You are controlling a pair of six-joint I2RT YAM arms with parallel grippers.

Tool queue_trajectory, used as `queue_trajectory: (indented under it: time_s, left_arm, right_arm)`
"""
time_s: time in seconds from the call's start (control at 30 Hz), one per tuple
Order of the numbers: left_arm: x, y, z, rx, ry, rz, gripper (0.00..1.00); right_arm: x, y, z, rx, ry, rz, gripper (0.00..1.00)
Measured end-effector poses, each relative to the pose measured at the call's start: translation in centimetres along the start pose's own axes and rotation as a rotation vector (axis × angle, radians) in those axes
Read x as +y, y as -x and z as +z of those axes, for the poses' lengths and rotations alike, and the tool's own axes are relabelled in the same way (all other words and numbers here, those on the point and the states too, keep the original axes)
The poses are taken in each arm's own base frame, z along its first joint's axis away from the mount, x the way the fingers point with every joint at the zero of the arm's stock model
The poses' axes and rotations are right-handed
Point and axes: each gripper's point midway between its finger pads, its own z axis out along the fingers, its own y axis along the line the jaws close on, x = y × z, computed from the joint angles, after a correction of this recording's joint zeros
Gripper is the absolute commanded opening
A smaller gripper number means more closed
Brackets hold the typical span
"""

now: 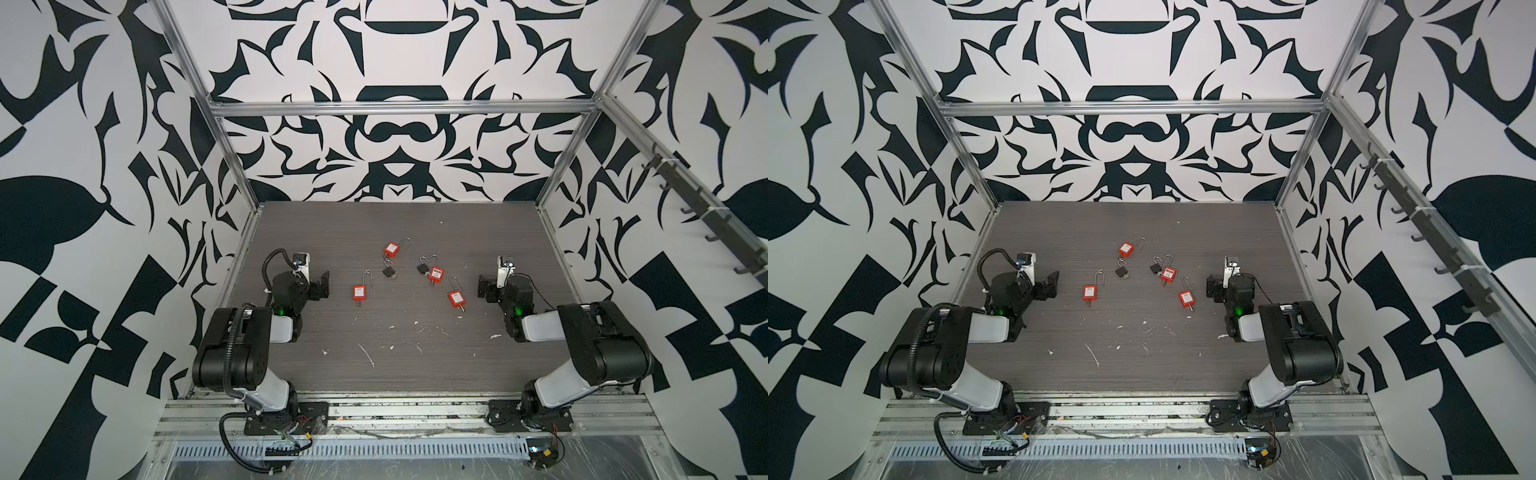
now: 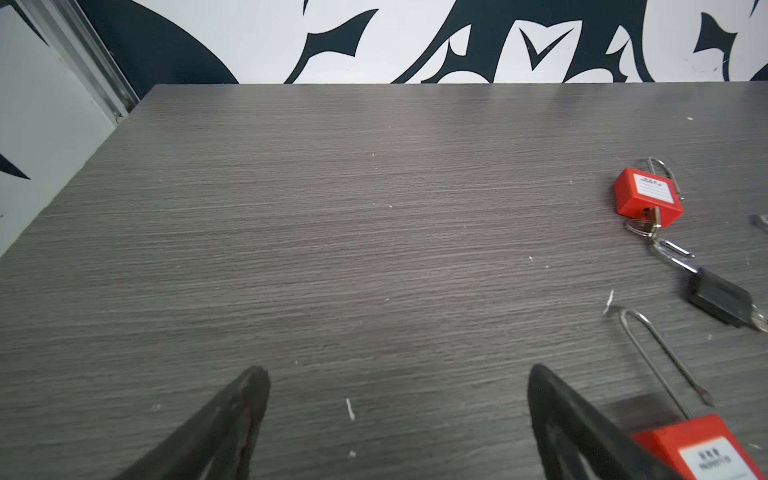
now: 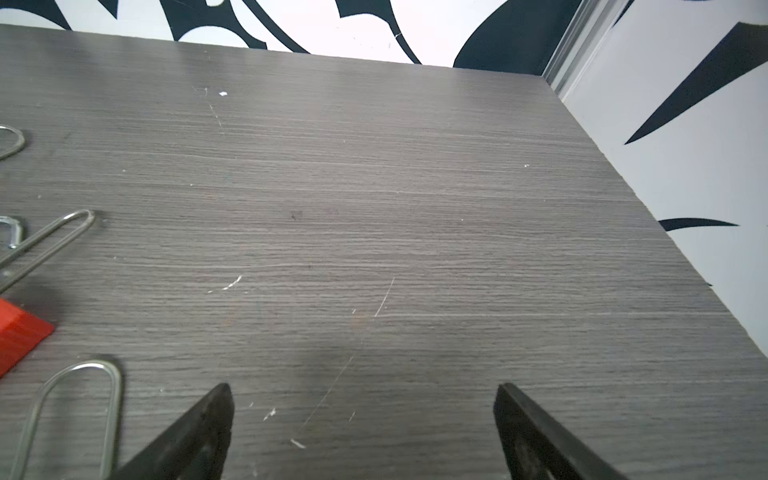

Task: Lock with the key

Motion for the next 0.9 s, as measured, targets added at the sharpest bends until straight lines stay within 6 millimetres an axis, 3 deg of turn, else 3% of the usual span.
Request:
queue_trajectory:
  time_s: [0.7, 0.8, 0.9]
  left_arm:
    - [0.06, -0.26, 0.0, 0.011, 0.003, -0.002, 0.99]
    - [0.04, -0.26, 0.01, 0.011, 0.002, -0.002, 0.99]
    - [0.06, -0.31, 0.01, 0.013, 0.003, -0.002, 0.99]
  right_arm:
    - [0.14, -0.01, 0.0, 0.0, 0.008, 0.0, 0.99]
    - [0.14, -0.01, 0.0, 0.0, 0.008, 0.0, 0.96]
    - [0.1, 0.0, 0.0, 0.0, 0.006, 0.002, 0.87]
